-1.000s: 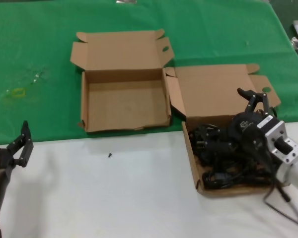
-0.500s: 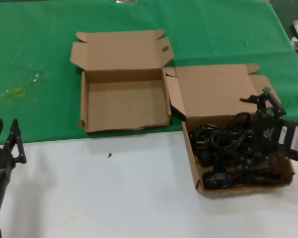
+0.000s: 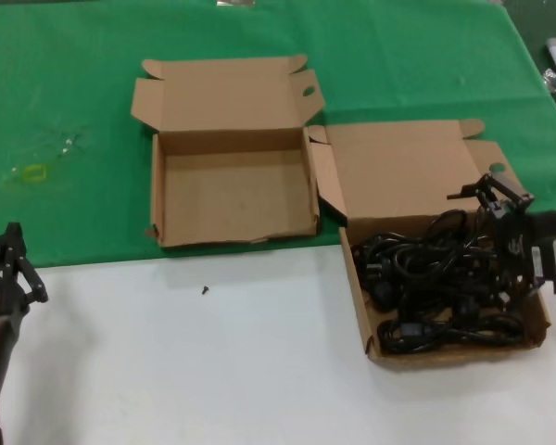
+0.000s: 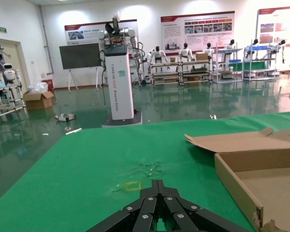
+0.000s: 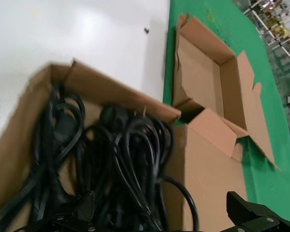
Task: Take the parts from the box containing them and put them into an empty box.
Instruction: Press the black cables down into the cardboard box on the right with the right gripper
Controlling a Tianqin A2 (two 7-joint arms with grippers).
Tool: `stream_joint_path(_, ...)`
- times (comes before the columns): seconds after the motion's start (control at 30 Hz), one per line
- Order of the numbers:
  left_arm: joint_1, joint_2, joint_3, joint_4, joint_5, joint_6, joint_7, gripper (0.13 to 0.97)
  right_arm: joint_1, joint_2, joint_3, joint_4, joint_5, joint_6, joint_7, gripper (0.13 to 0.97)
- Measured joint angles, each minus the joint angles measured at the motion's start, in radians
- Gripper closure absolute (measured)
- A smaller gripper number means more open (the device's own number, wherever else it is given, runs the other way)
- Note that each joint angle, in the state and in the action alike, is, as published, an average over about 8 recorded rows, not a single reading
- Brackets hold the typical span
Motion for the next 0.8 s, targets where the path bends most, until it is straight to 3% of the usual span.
stream_joint_path(0.3,0.000,0.000,0.000,0.000,0.000,0.000,0.000,0.953,0.084,-0.053,-0.032,-0.086,-0.038,0.002,-0.112,0.147)
stream_joint_path(0.67,0.000,0.000,0.000,0.000,0.000,0.000,0.000,0.955,0.090,-0.052,-0.033,-0.089,-0.040,-0.001,-0.123,0.249)
stream_joint_path(0.8,0.000,0.000,0.000,0.000,0.000,0.000,0.000,0.955,0.084,-0.046,-0.031,-0.086,-0.039,-0.001,-0.120,0.249)
